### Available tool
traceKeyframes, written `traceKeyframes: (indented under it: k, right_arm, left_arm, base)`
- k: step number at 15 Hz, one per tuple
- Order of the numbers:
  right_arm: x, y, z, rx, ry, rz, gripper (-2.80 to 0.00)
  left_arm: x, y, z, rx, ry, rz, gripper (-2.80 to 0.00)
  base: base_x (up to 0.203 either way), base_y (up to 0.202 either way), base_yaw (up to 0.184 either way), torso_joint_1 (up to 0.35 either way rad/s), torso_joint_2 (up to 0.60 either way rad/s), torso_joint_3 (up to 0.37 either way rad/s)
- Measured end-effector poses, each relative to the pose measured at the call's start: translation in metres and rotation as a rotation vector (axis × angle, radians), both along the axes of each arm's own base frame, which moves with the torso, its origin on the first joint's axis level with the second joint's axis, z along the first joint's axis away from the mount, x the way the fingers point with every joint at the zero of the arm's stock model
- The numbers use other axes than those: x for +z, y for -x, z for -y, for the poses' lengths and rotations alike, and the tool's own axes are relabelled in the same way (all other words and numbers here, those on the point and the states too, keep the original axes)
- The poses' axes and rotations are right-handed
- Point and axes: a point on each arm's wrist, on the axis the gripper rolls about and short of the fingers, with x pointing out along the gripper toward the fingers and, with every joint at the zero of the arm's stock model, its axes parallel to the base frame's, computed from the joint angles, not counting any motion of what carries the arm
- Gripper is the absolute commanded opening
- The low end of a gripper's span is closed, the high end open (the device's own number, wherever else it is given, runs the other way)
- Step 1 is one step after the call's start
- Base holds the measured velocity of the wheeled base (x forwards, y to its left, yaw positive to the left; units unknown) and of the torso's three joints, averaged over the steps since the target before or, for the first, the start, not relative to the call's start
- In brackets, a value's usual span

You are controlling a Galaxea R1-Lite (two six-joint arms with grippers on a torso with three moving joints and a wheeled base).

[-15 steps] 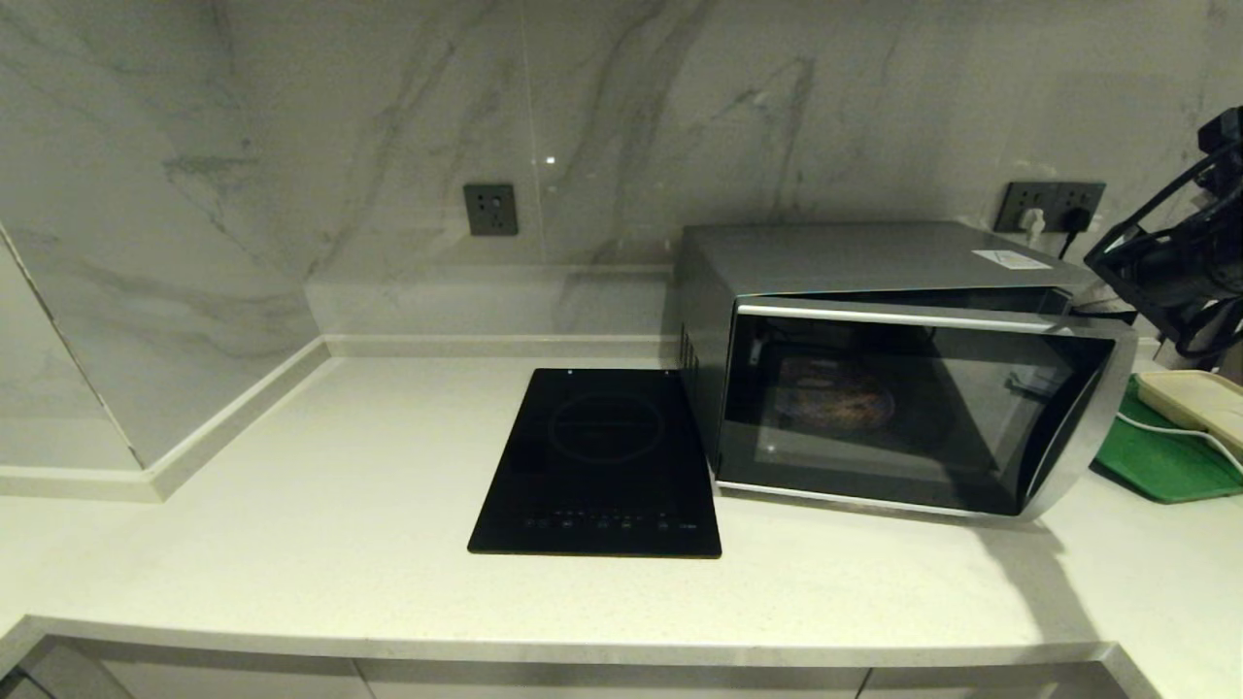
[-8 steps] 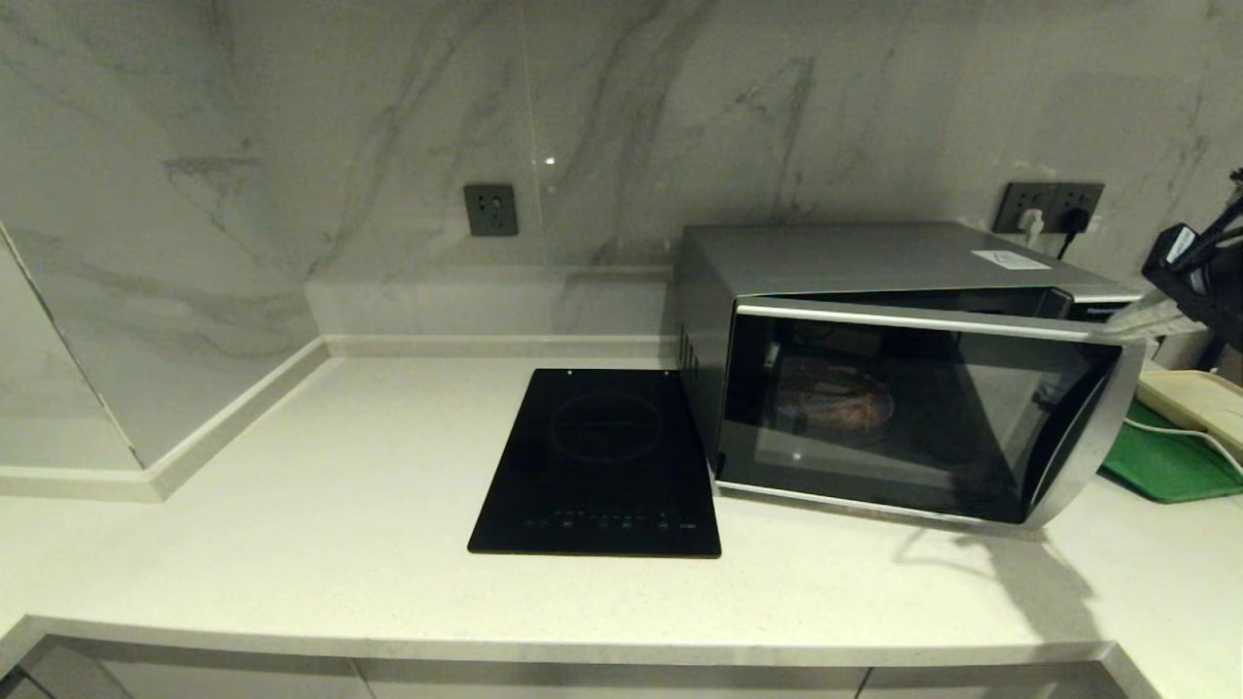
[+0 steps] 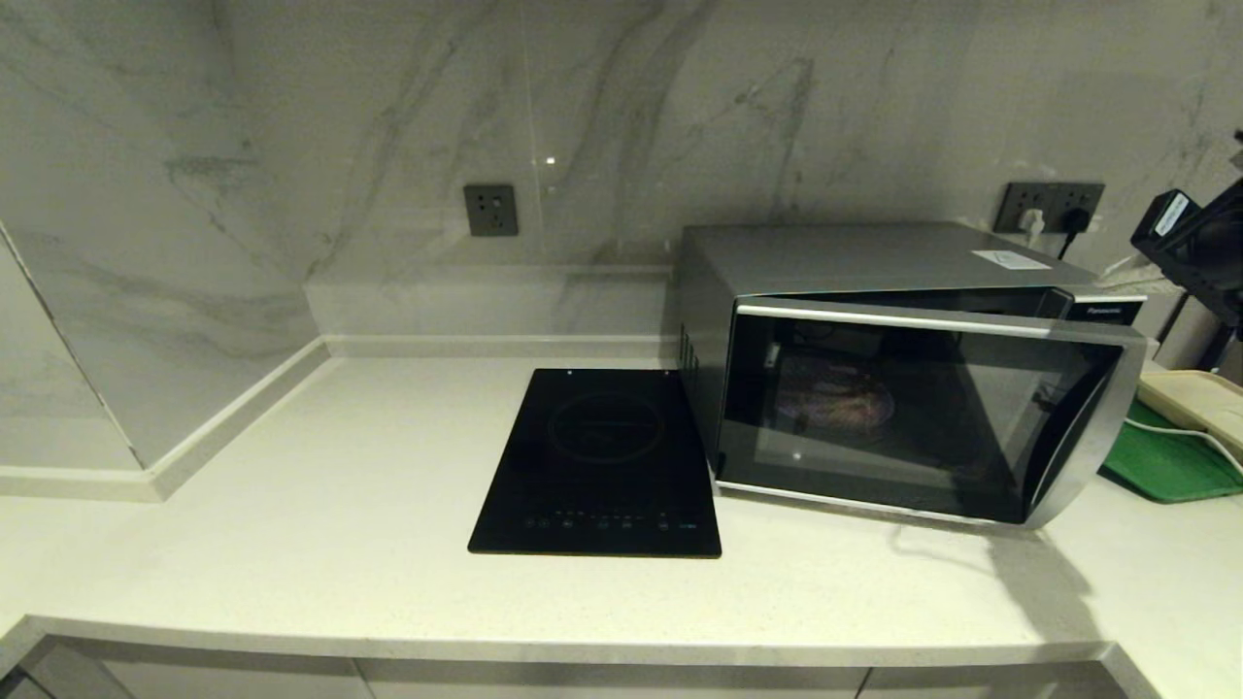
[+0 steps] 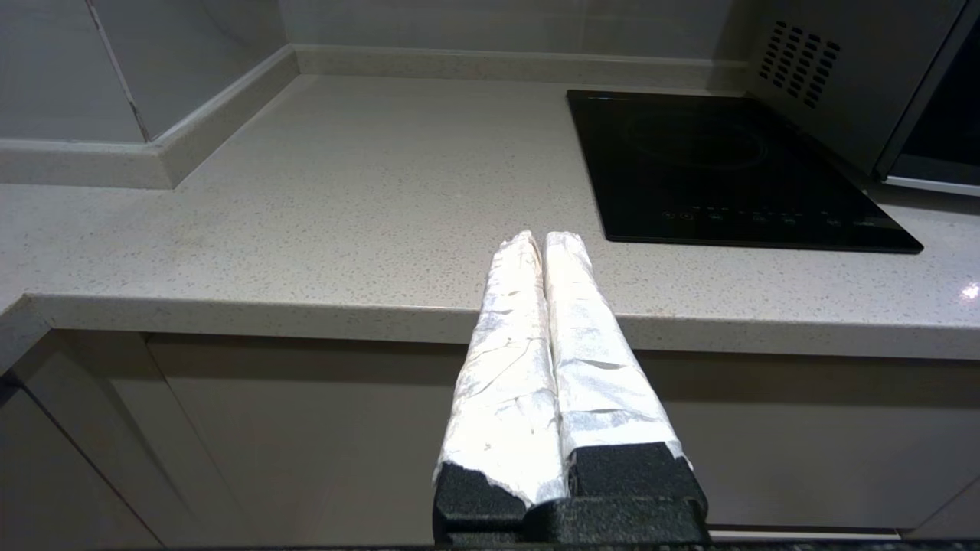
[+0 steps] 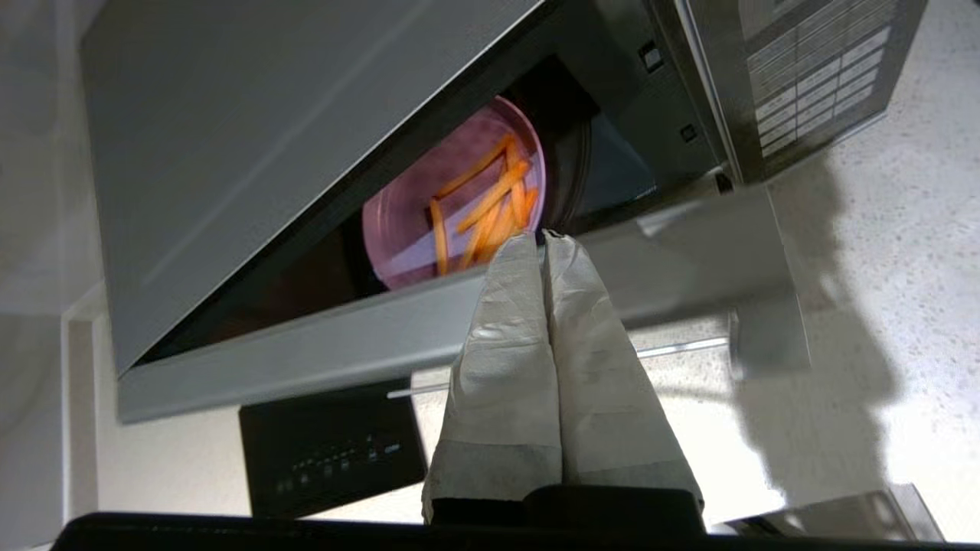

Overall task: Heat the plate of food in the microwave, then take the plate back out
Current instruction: Open the microwave oven

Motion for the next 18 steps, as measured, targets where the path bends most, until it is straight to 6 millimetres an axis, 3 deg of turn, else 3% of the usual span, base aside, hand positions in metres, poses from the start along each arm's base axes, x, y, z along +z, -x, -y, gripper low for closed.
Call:
traceKeyframes:
  k: [9, 18]
  right_arm:
    - [-0.017, -0.039, 0.010, 0.012, 0.032, 0.030, -2.80]
    - [-0.039, -0.049, 0.012, 0.023, 0.025, -0.057, -2.80]
  left_arm:
    - [0.000, 0.000, 0.000, 0.001, 0.000, 0.000, -2.80]
    - [0.000, 0.000, 0.000, 0.001, 0.000, 0.000, -2.80]
  base:
    - [0.000, 0.000, 0.000, 0.000, 0.00, 0.000]
    - [0.000, 0.000, 0.000, 0.000, 0.00, 0.000]
